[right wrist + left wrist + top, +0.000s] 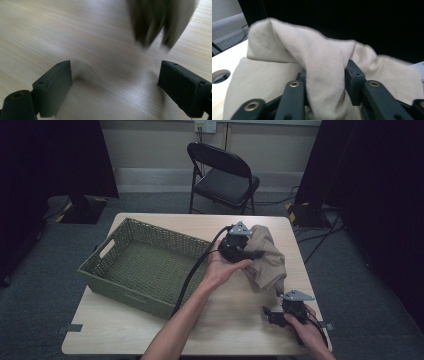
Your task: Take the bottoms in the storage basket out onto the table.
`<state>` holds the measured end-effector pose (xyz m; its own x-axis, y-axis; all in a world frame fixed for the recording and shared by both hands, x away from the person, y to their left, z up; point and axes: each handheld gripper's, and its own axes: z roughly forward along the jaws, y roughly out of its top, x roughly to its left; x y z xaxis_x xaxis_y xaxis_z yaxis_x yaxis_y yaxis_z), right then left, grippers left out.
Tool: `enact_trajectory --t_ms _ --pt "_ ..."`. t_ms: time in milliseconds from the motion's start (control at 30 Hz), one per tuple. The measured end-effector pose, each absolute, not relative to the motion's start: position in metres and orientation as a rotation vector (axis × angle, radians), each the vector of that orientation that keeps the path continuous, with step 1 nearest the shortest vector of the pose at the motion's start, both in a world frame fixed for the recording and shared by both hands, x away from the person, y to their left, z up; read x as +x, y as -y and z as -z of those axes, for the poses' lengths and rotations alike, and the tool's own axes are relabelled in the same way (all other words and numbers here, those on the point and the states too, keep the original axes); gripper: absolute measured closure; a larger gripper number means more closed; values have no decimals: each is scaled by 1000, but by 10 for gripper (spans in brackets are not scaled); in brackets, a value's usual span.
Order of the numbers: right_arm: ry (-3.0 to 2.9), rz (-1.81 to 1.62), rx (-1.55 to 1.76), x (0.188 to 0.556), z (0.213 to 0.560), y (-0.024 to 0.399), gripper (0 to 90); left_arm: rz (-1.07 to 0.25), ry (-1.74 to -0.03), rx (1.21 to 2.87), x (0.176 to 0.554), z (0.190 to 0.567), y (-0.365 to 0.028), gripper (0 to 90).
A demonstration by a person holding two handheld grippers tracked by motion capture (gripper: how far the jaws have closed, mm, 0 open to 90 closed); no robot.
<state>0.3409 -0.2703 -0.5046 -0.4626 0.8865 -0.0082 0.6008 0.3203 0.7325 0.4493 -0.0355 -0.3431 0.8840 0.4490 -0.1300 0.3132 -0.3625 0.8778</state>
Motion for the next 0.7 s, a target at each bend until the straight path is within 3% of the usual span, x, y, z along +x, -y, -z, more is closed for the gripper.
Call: enact_trajectory --t_ms 200,467,700 --pt "-2183 -945 1320 341 505 270 110 -126 -567 1948 451 345 32 453" --pt "-2183 -945 1321 341 505 270 109 -153 -560 1927 448 335 18 404" --pt "-2185 -946 1316 341 505 270 109 -144 -587 1914 447 339 -2 422"
